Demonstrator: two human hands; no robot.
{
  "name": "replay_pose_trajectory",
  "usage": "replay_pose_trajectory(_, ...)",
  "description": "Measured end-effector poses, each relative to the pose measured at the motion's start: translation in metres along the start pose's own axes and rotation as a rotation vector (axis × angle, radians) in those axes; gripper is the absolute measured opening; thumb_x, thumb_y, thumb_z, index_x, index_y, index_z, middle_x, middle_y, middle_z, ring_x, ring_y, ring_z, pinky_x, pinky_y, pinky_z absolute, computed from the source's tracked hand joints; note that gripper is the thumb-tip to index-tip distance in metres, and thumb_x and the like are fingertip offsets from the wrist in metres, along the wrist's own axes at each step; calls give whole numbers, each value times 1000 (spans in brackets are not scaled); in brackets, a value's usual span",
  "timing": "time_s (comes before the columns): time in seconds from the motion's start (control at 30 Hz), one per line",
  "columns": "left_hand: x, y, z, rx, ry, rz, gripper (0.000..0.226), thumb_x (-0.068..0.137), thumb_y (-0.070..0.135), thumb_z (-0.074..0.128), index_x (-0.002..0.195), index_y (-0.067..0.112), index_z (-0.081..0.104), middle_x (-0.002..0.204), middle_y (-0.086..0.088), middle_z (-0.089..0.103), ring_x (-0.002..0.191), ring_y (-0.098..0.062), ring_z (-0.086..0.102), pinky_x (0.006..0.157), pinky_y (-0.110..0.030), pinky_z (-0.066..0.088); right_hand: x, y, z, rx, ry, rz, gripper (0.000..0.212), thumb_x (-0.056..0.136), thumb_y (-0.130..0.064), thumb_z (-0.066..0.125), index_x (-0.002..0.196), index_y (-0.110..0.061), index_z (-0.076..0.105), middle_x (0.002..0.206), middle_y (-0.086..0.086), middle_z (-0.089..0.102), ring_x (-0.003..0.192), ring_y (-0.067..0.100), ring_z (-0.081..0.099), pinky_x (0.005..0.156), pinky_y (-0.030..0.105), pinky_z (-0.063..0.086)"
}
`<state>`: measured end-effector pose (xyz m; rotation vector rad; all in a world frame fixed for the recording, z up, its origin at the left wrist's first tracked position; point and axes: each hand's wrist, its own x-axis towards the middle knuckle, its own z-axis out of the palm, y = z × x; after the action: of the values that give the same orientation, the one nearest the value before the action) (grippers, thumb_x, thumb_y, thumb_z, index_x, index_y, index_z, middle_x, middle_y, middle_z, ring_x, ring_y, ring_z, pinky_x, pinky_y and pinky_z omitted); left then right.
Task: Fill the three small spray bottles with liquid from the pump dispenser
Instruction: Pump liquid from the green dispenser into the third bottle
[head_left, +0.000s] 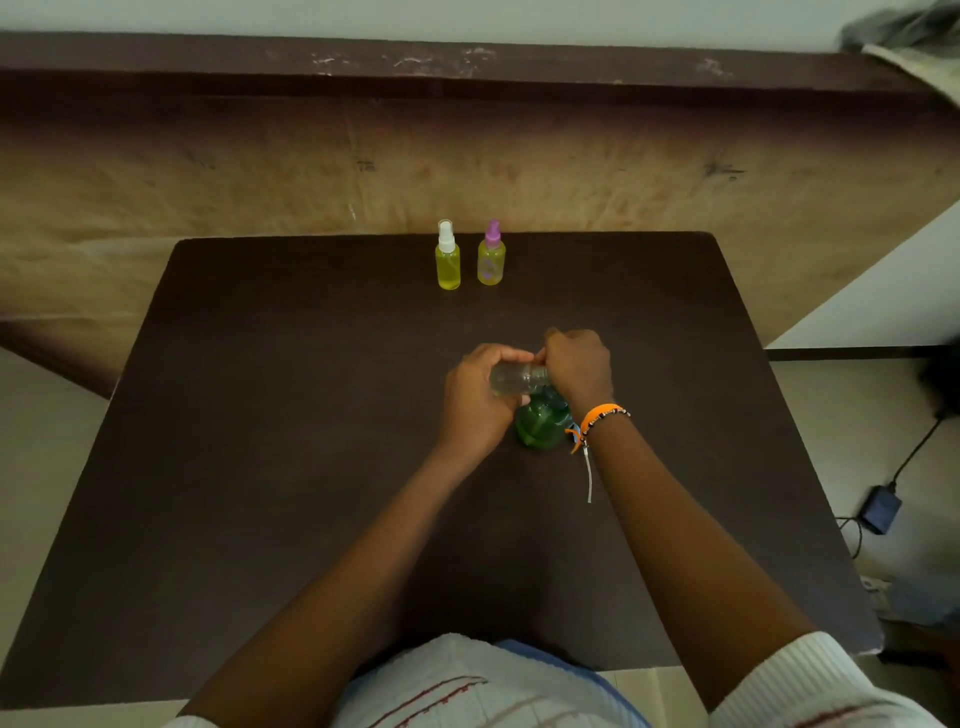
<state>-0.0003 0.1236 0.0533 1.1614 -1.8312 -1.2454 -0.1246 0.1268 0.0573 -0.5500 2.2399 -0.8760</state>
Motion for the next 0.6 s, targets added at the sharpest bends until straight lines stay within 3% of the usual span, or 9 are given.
replay_pose_trajectory(0.07, -1, -1, 1, 5, -2, -7, 43, 59, -8, 74, 95, 15, 68, 94, 7, 63, 89, -10, 59, 76, -17, 45, 1, 2, 1, -23, 26, -11, 35, 90, -31, 48, 94, -8, 74, 108, 15, 69, 101, 35, 62, 80, 32, 43)
replay_pose_trajectory(0.2, 0, -2, 1, 23, 0, -8, 44, 58, -7, 75, 96, 16, 68, 95, 7, 63, 89, -10, 59, 74, -14, 44, 1, 2, 1, -24, 22, -6, 36, 91, -33, 48, 95, -9, 74, 111, 16, 68, 104, 36, 61, 86, 34, 45)
replay_pose_trajectory(0.3, -1, 0, -1, 15, -5, -2, 43, 60, -6, 75, 96, 17, 68, 96, 6, 63, 90, -10, 60, 76, -16, 45, 1, -1, -1, -16, -39, 2, 36, 90, -34, 49, 93, -8, 74, 109, 16, 68, 102, 35, 62, 90, 38, 49)
replay_pose_trajectory(0.43, -3, 3, -2, -4, -1, -1, 43, 61, -6, 74, 95, 19, 67, 96, 7, 63, 86, -4, 58, 72, -7, 43, 3, -3, -2, -10, -109, 8, 36, 85, -34, 51, 96, -8, 73, 109, 16, 68, 101, 33, 62, 91, 40, 50)
replay_pose_trajectory(0.6, -2, 1, 0, 22, -2, -16, 43, 60, -6, 74, 96, 18, 68, 96, 6, 64, 87, -8, 59, 73, -13, 44, 3, 2, 1, -22, -19, -16, 38, 90, -35, 47, 94, -8, 73, 107, 14, 68, 98, 33, 61, 83, 34, 45)
